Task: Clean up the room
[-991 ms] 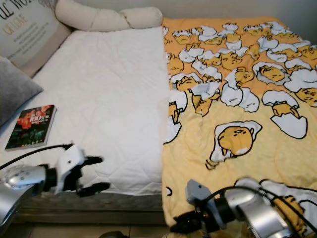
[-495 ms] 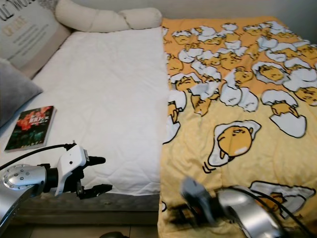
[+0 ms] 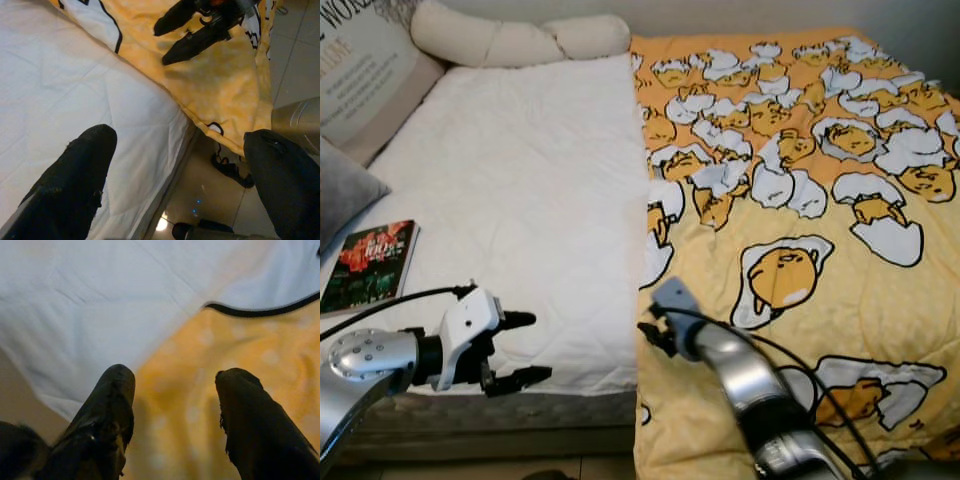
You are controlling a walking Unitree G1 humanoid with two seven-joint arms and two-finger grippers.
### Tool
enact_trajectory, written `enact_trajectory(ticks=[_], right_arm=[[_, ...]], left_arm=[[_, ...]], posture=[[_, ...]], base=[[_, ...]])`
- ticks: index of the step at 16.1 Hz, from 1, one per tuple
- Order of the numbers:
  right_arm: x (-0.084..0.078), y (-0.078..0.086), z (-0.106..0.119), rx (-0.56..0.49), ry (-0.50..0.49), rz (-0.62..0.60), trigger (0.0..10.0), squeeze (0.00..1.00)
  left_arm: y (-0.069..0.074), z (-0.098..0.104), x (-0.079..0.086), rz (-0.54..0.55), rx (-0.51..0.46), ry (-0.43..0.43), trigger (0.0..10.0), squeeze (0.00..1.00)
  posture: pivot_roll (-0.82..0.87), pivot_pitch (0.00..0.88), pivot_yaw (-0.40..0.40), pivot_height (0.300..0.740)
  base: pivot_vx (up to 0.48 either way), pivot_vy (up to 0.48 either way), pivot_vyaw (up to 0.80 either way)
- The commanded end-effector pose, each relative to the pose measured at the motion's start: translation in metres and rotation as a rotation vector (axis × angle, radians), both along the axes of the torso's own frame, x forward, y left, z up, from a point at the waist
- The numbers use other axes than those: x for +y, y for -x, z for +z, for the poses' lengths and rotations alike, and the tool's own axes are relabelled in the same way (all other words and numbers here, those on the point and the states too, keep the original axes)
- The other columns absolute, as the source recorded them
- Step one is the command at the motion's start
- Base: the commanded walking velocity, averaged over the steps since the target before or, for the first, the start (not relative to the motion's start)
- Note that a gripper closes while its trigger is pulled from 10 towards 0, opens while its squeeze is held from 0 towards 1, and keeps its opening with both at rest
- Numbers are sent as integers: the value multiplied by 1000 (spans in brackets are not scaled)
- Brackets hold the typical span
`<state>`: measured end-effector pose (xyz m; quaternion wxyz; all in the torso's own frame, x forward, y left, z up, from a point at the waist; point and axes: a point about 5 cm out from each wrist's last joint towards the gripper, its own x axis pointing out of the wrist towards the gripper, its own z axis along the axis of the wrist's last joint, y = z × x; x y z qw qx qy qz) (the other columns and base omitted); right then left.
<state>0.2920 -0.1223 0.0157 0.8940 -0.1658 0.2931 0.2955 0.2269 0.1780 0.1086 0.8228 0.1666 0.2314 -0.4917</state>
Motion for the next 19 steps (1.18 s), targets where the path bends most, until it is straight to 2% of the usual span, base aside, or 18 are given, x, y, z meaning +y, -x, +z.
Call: enact_trajectory(ticks=[1, 3, 5, 6, 7, 8, 10, 11, 14, 19], right_arm=[[3, -9, -3, -36, 72, -51, 10000, 1000], [6, -15, -5, -43, 103, -92, 10000, 1000], [8, -19, -6, -53, 187, -104, 10000, 1000], [8, -19, -8, -41, 211, -98, 10000, 361], [8, -17, -11, -14, 194, -110, 10000, 0], [7, -14, -14, 6, 200, -107, 10000, 0], [4, -11, -19, 24, 178, -143, 0, 0], [2, -11, -19, 32, 164, -170, 0, 0], [-4, -9, -22, 35, 206, -151, 0, 0], [-7, -10, -21, 42, 191, -166, 0, 0]], left_arm=[[2, 7, -1, -1, -8, -4, 10000, 0], [4, 11, -2, -4, -10, -4, 10000, 0], [11, 19, -3, -13, -6, -4, 10000, 0], [16, 22, -3, -20, 1, -5, 10000, 0], [19, 24, -4, -24, 7, -5, 10000, 0], [23, 26, -4, -30, 17, -3, 10000, 0], [27, 21, 2, -21, 34, -17, 10000, 0], [28, 20, 3, -17, 37, -21, 10000, 0], [30, 19, 2, -5, 42, -23, 10000, 0], [31, 14, 4, 6, 44, -23, 10000, 0]], posture=[[123, 0, 105, 740], [146, 0, 106, 740], [182, 25, 109, 740], [191, 46, 108, 740], [197, 65, 105, 740], [206, 82, 102, 740], [218, 102, 91, 740], [219, 102, 90, 740], [220, 99, 75, 740], [222, 97, 61, 740]], base=[[0, 0, 0], [0, 0, 0], [0, 0, 0], [0, 0, 0], [0, 0, 0], [0, 0, 0], [0, 0, 0], [0, 0, 0], [0, 0, 0], [0, 0, 0]])
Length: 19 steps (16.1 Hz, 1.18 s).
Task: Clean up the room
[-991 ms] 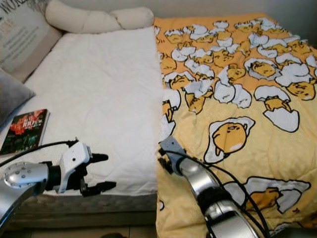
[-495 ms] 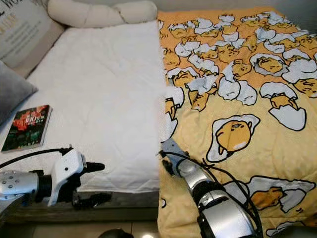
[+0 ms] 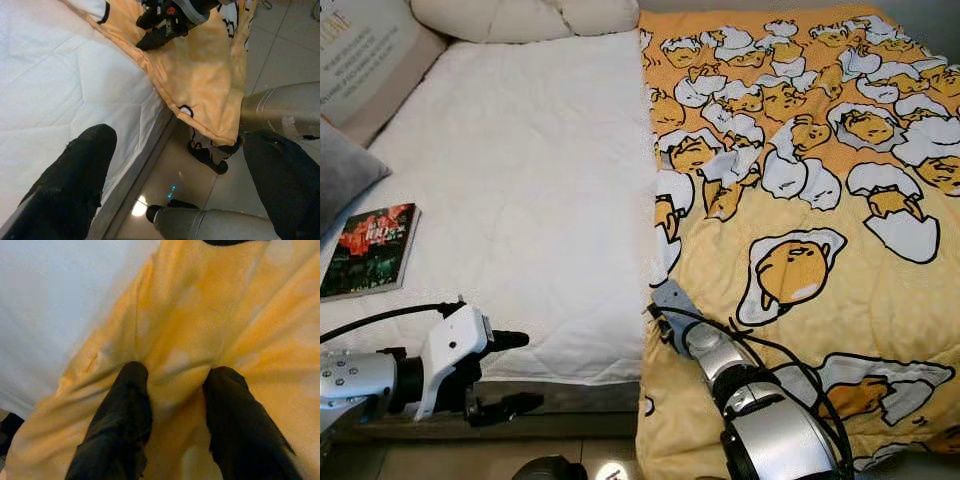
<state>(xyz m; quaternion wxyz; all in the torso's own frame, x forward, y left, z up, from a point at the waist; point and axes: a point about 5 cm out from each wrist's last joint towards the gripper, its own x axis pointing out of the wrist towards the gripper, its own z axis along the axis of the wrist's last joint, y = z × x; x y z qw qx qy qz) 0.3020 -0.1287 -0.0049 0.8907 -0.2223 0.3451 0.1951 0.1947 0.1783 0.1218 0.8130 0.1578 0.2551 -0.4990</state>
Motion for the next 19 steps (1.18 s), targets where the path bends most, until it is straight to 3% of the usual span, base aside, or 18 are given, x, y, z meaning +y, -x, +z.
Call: enact_trajectory(ticks=[1, 8, 13, 16, 19], right_arm=[[-1, 0, 0, 15, -10, -9, 0, 0], [3, -11, 13, -32, -141, -21, 0, 0], [-7, -39, 52, -178, -297, 12, 0, 0], [-9, -44, 79, -224, -489, 204, 0, 0], [-13, -26, 86, -199, -542, 383, 0, 0]], left_arm=[[-1, 1, 5, 18, -11, -16, 10000, 0], [-8, -1, 7, 31, -34, -19, 10000, 0], [-30, -1, 6, 59, -102, -9, 10000, 0], [-41, -5, 4, 65, -126, 4, 10000, 0], [-43, -12, 4, 64, -127, 16, 10000, 0]], posture=[[223, 95, 60, 740], [213, 61, 57, 740], [156, 0, 53, 740], [95, 0, 61, 740], [52, 0, 75, 740]], base=[[0, 0, 0], [0, 0, 0], [0, 0, 0], [0, 0, 0], [0, 0, 0]])
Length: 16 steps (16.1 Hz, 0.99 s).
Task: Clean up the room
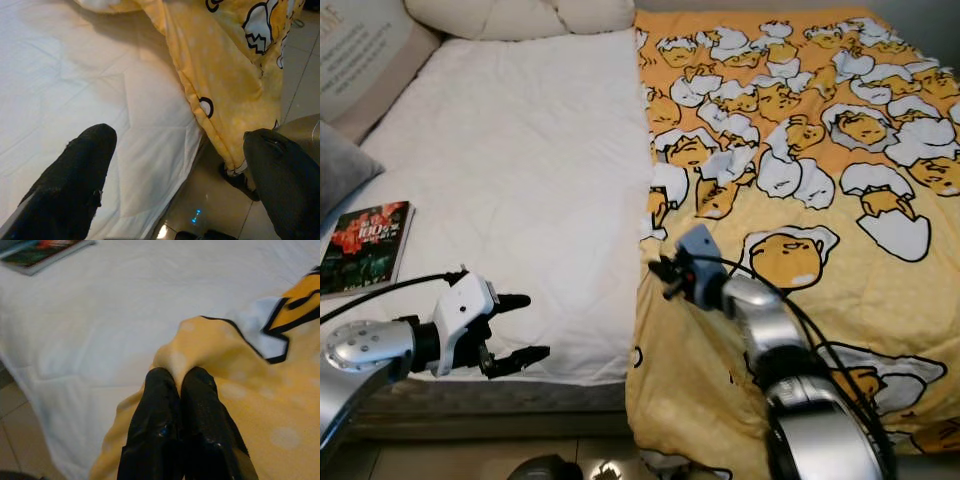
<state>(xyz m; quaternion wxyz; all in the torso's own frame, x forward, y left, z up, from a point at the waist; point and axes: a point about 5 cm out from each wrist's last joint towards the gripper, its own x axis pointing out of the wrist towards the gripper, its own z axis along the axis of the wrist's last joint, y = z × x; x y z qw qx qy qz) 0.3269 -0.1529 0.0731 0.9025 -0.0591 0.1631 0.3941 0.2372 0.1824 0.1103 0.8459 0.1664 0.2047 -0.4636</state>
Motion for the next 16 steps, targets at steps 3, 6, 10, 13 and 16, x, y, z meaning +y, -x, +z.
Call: enact_trajectory(ticks=[3, 6, 10, 13, 16], right_arm=[[4, 20, 19, -59, -29, 137, 0, 0], [-2, 31, 51, -124, -43, 160, 0, 0], [-12, 33, 78, -178, -30, 118, 0, 0], [-13, 44, 88, -165, 13, 186, 0, 0], [-1, 59, 72, -95, 55, 282, 0, 0]], left_arm=[[-2, -1, -13, -25, -21, 0, 10000, 0], [-4, 4, -14, -32, -38, 3, 10000, 0], [0, 2, -11, -38, -23, 3, 10000, 0], [1, -1, -8, -38, -19, 1, 10000, 0], [1, -3, -9, -44, -15, 0, 10000, 0]], posture=[[38, 0, 78, 740], [42, 0, 68, 740], [44, 0, 63, 740], [41, 0, 61, 740], [41, 0, 59, 740]], base=[[0, 0, 0], [0, 0, 0], [0, 0, 0], [0, 0, 0], [0, 0, 0]])
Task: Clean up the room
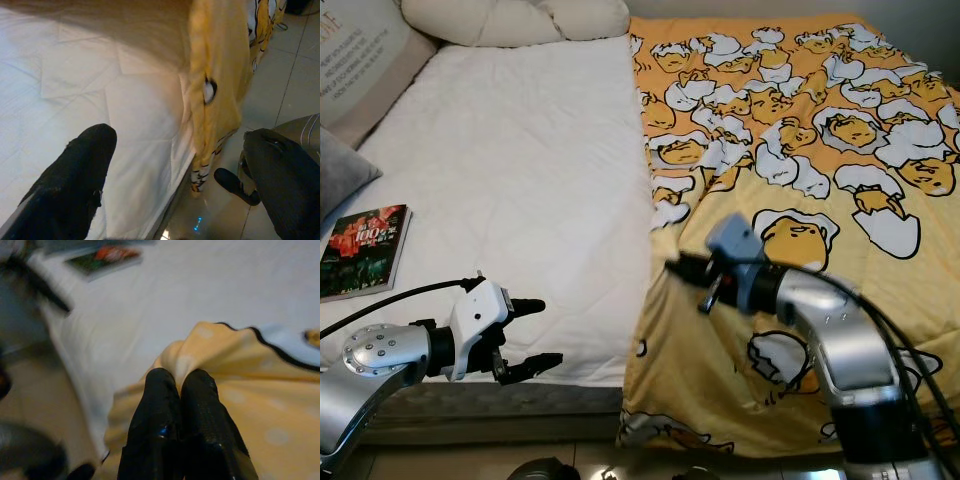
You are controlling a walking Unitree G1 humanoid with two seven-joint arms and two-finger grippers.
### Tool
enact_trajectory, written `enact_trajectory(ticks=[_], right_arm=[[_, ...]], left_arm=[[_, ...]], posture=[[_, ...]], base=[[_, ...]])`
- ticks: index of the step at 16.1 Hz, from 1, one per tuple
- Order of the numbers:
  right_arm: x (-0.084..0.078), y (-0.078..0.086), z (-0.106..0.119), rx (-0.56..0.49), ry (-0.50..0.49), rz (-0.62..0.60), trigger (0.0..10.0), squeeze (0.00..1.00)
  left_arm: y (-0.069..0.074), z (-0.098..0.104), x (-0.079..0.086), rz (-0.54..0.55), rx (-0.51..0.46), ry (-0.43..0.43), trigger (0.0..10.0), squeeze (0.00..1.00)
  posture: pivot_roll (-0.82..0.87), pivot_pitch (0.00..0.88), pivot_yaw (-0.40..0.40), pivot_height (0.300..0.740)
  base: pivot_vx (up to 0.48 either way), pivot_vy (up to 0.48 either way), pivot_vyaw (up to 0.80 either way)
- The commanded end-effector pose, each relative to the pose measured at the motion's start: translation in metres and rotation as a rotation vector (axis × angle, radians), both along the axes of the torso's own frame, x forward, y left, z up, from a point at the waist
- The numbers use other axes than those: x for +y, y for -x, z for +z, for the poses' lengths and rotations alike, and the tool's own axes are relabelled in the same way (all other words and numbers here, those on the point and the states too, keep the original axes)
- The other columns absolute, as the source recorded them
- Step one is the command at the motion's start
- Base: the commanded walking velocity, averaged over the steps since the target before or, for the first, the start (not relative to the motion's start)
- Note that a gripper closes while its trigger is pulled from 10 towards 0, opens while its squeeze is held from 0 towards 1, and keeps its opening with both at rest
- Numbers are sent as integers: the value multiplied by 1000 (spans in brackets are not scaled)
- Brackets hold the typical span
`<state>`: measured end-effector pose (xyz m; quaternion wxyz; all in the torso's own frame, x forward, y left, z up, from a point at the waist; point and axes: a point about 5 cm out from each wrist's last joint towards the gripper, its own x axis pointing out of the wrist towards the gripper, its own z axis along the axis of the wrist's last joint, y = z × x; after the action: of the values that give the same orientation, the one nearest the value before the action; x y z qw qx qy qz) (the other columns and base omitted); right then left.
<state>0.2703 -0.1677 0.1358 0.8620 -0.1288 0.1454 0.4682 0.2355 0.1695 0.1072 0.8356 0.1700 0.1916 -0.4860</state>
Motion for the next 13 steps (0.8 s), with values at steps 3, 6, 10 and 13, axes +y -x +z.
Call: enact_trajectory(ticks=[3, 6, 10, 13], right_arm=[[30, 15, -34, 84, 5, 41, 0, 0], [41, 35, -58, 195, -17, 88, 0, 0], [43, 39, -69, 211, 5, 85, 3922, 0], [42, 32, -67, 210, -17, 34, 10000, 1000]], left_arm=[[0, -1, 2, 5, 1, -10, 10000, 0], [1, 0, 1, -3, 6, -13, 10000, 0], [2, -1, 0, -10, 11, -22, 10000, 0], [1, -2, 1, 5, 10, -13, 10000, 0]], posture=[[45, 0, 58, 740], [50, 0, 62, 740], [54, 0, 65, 740], [46, 0, 63, 740]], base=[[0, 0, 0], [0, 0, 0], [0, 0, 0], [0, 0, 0]])
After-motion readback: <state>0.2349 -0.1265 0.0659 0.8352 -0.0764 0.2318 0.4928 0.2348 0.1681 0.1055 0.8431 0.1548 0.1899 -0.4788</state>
